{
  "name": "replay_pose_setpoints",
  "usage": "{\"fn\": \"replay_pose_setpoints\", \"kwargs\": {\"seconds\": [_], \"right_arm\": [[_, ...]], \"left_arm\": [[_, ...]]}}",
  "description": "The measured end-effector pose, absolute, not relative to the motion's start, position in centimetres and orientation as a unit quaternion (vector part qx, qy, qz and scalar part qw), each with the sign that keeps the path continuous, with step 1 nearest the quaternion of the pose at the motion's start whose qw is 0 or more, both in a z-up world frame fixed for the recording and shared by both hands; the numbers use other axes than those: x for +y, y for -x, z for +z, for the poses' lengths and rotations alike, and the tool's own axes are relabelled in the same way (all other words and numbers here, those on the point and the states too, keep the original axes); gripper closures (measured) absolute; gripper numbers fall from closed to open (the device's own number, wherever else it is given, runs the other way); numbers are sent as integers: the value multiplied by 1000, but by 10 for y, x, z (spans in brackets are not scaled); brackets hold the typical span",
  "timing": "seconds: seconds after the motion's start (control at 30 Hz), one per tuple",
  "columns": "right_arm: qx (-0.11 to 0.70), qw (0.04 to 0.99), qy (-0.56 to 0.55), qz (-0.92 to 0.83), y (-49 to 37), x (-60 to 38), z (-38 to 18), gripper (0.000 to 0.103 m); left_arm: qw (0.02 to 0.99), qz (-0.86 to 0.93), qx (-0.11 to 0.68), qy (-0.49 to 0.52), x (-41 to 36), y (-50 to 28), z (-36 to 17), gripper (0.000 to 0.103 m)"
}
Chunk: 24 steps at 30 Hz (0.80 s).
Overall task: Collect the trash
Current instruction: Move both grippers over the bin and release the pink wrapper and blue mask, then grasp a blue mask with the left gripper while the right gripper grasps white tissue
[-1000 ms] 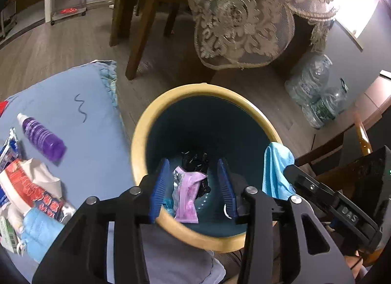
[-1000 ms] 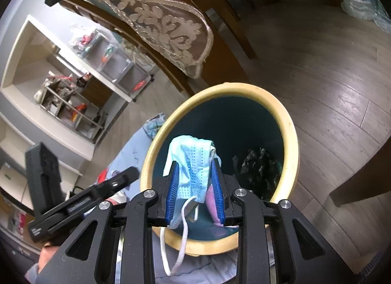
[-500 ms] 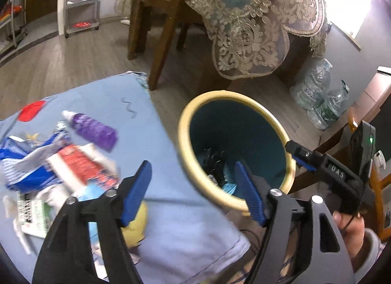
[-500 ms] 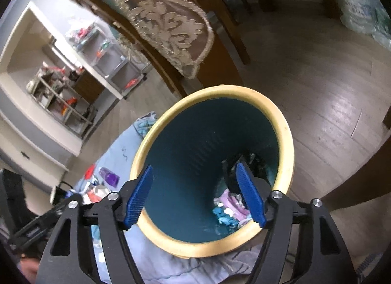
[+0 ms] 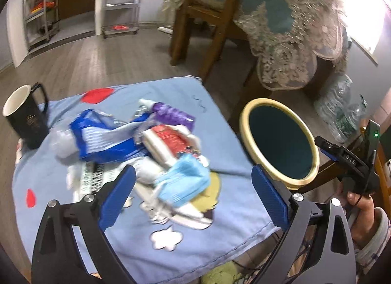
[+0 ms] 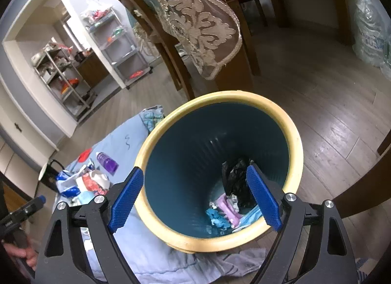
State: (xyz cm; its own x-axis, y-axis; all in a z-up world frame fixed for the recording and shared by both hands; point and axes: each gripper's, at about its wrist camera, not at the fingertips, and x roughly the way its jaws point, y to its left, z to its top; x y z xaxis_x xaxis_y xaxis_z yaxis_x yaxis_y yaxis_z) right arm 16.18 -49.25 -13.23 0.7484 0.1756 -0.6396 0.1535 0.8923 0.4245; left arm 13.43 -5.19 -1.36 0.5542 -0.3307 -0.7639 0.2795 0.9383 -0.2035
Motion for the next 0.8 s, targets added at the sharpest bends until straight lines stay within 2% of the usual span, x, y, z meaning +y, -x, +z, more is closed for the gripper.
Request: {"fn": "replay_pose_setpoints", "kwargs": {"seconds": [0.23,0.57,0.8], "right_arm": [[354,911,-211,17,-158,-481,-126,16],[359,913,-190,30,-155,-464,-122,16],[369,912,-179,31,-152,-456,-124,16]], "left_arm": [[885,-148,440,35,-22,-127,-17,9],[869,-162,468,0,-36,-138,-60,11],[865,-194,458,-72,-79,-153,-76,20]]}}
